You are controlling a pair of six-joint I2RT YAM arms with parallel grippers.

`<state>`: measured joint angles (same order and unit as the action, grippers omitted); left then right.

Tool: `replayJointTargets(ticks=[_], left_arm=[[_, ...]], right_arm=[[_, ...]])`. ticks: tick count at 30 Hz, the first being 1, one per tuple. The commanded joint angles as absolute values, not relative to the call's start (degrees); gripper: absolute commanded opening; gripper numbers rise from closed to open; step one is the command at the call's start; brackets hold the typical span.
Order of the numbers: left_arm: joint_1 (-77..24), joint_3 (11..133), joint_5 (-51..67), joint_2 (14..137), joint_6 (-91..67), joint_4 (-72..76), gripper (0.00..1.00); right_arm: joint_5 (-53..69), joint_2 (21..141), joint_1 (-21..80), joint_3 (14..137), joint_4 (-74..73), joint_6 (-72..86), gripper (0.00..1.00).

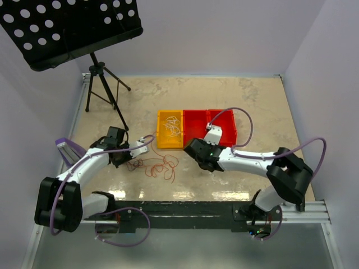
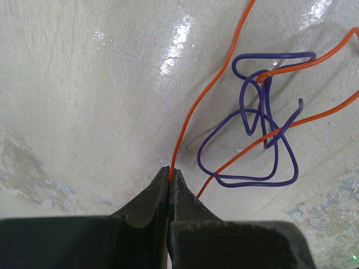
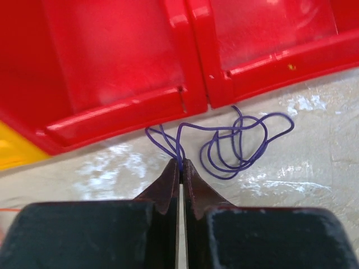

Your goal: Untangle the cables

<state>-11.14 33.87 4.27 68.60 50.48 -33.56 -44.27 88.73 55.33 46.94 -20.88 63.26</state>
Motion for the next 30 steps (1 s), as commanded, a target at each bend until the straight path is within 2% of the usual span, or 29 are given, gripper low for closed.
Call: replayJointTargets(ticks=[1, 4, 9, 17, 30], left_arm=[[-10.6, 34.7, 5.8, 67.1, 50.4, -33.9, 0.0], [-10.6, 34.8, 6.2, 67.2, 50.4, -33.9, 0.0], [-10.6, 35.4, 6.9, 67.4, 50.3, -34.3, 0.0], [-10.6, 35.8, 7.4, 66.4, 50.3, -35.3, 0.0], [-10.6, 38.2, 10.4, 66.6, 49.7, -37.3, 0.0]], right_arm=[[-47.0, 78.6, 55.6, 52.7, -24.8, 62.1, 0.0], [-46.3, 69.8, 55.5, 55.3, -26.7, 60.3, 0.0], [-48.6, 64.8, 55.3, 60.4, -30.9, 57.6, 0.0], [-49.7, 66.9, 50.3, 66.2, -29.2, 50.5, 0.0], [-41.8, 75.4, 38.1, 59.9, -16.7, 43.1, 0.0]])
